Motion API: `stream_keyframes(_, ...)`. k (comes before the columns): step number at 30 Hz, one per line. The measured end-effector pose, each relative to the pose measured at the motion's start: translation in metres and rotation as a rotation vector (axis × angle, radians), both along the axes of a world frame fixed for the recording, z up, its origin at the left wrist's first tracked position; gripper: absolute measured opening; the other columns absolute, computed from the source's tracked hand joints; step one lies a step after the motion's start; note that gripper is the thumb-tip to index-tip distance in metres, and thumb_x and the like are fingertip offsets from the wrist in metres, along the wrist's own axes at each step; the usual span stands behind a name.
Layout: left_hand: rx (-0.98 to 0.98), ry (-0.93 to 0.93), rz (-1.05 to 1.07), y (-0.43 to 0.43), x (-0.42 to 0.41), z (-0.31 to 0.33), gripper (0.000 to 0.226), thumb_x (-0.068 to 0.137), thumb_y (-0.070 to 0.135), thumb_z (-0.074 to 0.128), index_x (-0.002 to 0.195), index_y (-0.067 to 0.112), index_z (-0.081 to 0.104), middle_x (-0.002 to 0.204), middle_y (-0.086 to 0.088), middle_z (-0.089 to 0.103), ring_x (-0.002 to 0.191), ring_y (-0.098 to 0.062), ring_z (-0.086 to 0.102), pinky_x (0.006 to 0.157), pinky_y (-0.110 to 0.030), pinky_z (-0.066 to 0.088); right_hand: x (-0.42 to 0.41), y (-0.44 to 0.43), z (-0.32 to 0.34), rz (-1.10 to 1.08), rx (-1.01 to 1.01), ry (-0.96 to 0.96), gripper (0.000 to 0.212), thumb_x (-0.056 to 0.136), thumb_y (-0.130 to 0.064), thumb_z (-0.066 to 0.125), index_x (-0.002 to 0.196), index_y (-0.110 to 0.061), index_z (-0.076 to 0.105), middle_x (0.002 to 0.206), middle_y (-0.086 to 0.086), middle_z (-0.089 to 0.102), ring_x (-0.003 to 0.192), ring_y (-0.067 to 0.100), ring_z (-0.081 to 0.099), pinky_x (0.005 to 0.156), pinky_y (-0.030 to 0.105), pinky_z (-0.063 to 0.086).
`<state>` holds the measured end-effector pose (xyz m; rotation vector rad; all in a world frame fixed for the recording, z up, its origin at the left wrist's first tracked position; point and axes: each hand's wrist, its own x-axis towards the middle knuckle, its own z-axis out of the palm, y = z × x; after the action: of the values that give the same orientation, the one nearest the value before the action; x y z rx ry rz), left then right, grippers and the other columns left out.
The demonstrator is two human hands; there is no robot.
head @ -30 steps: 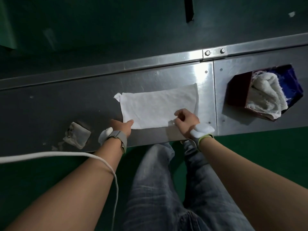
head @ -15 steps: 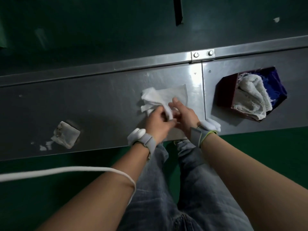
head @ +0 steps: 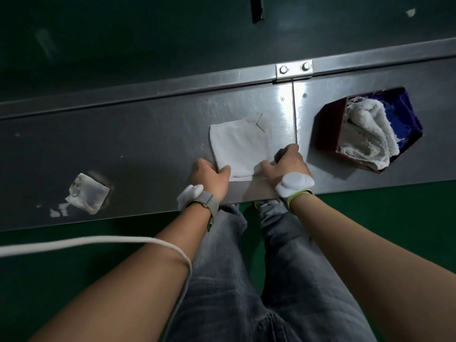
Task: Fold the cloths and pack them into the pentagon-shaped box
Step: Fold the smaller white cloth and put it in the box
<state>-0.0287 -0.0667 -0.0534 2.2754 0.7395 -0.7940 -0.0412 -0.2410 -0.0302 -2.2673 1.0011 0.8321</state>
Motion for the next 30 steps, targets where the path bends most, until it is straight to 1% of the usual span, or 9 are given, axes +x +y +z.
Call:
stream_keyframes(4, -0.11, 0.187, 0.047, -0.004, -0.001, -0.013, 0.029, 0.067, 0.046, 0.063, 0.064, 0.018, 0.054, 0.071, -0.005, 0.067, 0.067, -0.03, 0.066, 0.067, -0.037, 0.055, -0.006, 0.004, -0.008, -0.034, 0.102, -0.002, 0.038, 0.082, -0.035, 0.059, 0.11, -0.02, 0.039, 0.105, 0.005, 0.064, 0.091, 0.031, 0.061, 0.074, 0.037, 0.046)
stream_keyframes(7, -0.135, 0.294, 0.059, -0.007, -0.002, -0.013, 0.026, 0.07, 0.038, 0.065, 0.07, 0.013, 0.06, 0.079, -0.013, 0.07, 0.073, -0.034, 0.066, 0.062, -0.033, 0.053, -0.011, 0.007, -0.007, 0.168, -0.151, -0.153, 0.037, 0.078, -0.038, 0.059, 0.106, -0.018, 0.044, 0.102, 0.007, 0.059, 0.094, 0.03, 0.056, 0.076, 0.04, 0.046)
stream_keyframes(10, 0.024, -0.015, -0.064, -0.005, -0.003, -0.004, 0.036, 0.064, 0.033, 0.069, 0.083, 0.012, 0.047, 0.092, -0.012, 0.061, 0.076, -0.029, 0.057, 0.062, -0.032, 0.044, -0.016, 0.014, -0.004, 0.652, -0.25, -0.465, 0.033, 0.077, -0.045, 0.056, 0.097, -0.018, 0.053, 0.095, 0.006, 0.056, 0.087, 0.029, 0.05, 0.075, 0.04, 0.042)
stream_keyframes(13, 0.142, -0.453, -0.693, 0.003, -0.008, 0.002, 0.031, 0.07, 0.037, 0.065, 0.084, 0.023, 0.041, 0.088, -0.006, 0.054, 0.078, -0.028, 0.05, 0.063, -0.038, 0.041, -0.02, 0.018, -0.011, 0.946, -0.115, -0.492, 0.032, 0.079, -0.035, 0.057, 0.104, -0.015, 0.061, 0.108, 0.007, 0.06, 0.097, 0.031, 0.053, 0.082, 0.042, 0.042)
stream_keyframes(15, 0.186, -0.431, -1.003, 0.004, -0.008, 0.003, 0.032, 0.073, 0.044, 0.063, 0.093, 0.023, 0.049, 0.094, -0.005, 0.055, 0.085, -0.028, 0.053, 0.066, -0.039, 0.04, -0.019, 0.02, -0.014, 0.97, -0.098, -0.419, 0.038, 0.082, -0.032, 0.041, 0.112, -0.015, 0.058, 0.119, 0.006, 0.057, 0.104, 0.031, 0.052, 0.085, 0.043, 0.04)
stream_keyframes(19, 0.354, -0.326, -1.247, -0.003, -0.004, 0.004, 0.041, 0.074, 0.045, 0.064, 0.102, 0.019, 0.05, 0.098, -0.005, 0.057, 0.09, -0.027, 0.054, 0.071, -0.038, 0.036, -0.019, 0.02, -0.015, 0.972, -0.083, -0.41, 0.048, 0.083, -0.026, 0.022, 0.113, -0.012, 0.058, 0.119, 0.009, 0.058, 0.101, 0.034, 0.053, 0.082, 0.045, 0.043)
stream_keyframes(23, 0.432, -0.363, -1.369, -0.013, 0.006, 0.008, 0.029, 0.081, 0.037, 0.06, 0.099, 0.017, 0.048, 0.096, -0.005, 0.058, 0.089, -0.026, 0.052, 0.078, -0.038, 0.033, -0.023, 0.009, -0.02, 1.036, -0.093, -0.477, 0.036, 0.089, -0.02, 0.033, 0.107, -0.008, 0.062, 0.114, 0.012, 0.062, 0.099, 0.033, 0.058, 0.077, 0.044, 0.05)
stream_keyframes(27, 0.434, -0.37, -1.382, -0.014, 0.007, 0.009, 0.028, 0.079, 0.035, 0.057, 0.1, 0.017, 0.05, 0.101, -0.009, 0.053, 0.096, -0.028, 0.045, 0.082, -0.04, 0.032, -0.017, -0.002, -0.022, 0.915, 0.055, -0.498, 0.02, 0.084, -0.018, 0.059, 0.099, -0.006, 0.064, 0.105, 0.009, 0.067, 0.1, 0.032, 0.059, 0.065, 0.041, 0.053)
stream_keyframes(30, 0.323, -0.36, -1.339, -0.006, 0.006, 0.011, 0.025, 0.078, 0.032, 0.057, 0.098, 0.018, 0.052, 0.101, -0.007, 0.055, 0.099, -0.029, 0.046, 0.079, -0.041, 0.034, -0.003, -0.006, -0.017, 0.732, 0.134, -0.439, 0.02, 0.086, -0.029, 0.052, 0.1, -0.015, 0.05, 0.094, 0.007, 0.064, 0.089, 0.028, 0.057, 0.061, 0.039, 0.05)
